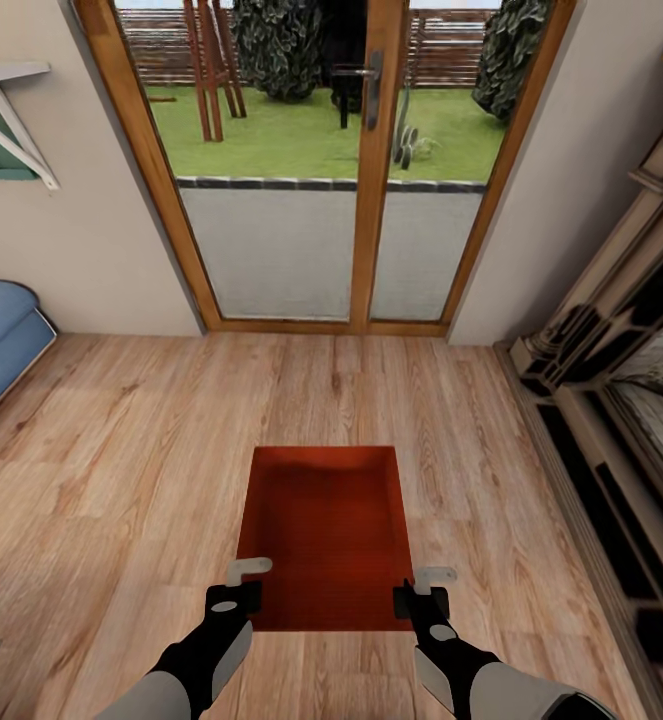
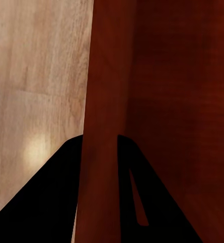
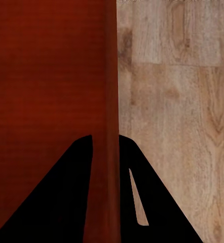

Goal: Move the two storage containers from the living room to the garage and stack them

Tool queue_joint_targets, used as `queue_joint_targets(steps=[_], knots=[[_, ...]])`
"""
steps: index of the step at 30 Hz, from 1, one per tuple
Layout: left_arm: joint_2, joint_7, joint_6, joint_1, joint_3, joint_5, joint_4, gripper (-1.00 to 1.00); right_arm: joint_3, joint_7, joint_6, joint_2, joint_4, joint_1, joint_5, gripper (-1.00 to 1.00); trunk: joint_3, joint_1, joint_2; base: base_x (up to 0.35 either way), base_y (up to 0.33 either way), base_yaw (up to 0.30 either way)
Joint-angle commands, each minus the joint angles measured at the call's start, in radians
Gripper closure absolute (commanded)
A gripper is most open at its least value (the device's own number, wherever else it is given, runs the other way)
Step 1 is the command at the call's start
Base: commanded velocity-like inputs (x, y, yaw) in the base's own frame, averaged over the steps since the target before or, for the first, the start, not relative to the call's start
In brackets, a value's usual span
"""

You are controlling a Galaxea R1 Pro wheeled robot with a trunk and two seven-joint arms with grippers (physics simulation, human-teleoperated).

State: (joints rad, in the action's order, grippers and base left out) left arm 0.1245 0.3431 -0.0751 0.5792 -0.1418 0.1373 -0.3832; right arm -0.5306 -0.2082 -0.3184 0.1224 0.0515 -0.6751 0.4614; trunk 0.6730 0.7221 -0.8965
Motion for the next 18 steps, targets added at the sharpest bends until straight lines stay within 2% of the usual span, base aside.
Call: queue_joint_targets(steps=[1, 18], knots=[[0.0, 0.01, -0.002, 0.001, 0.007, -0.01, -0.011, 1.0, 0.018, 0.001, -0.001, 0.0, -0.002, 0.0, 0.014, 1.0, -0.001, 0.0, -0.001, 0.0, 0.0, 0.0], [0.0, 0.011, -0.003, 0.001, 0.007, -0.009, -0.01, 1.0, 0.018, 0.001, -0.001, 0.0, -0.002, 0.0, 0.014, 1.0, -0.028, 0.0, -0.001, 0.0, 0.0, 0.0]])
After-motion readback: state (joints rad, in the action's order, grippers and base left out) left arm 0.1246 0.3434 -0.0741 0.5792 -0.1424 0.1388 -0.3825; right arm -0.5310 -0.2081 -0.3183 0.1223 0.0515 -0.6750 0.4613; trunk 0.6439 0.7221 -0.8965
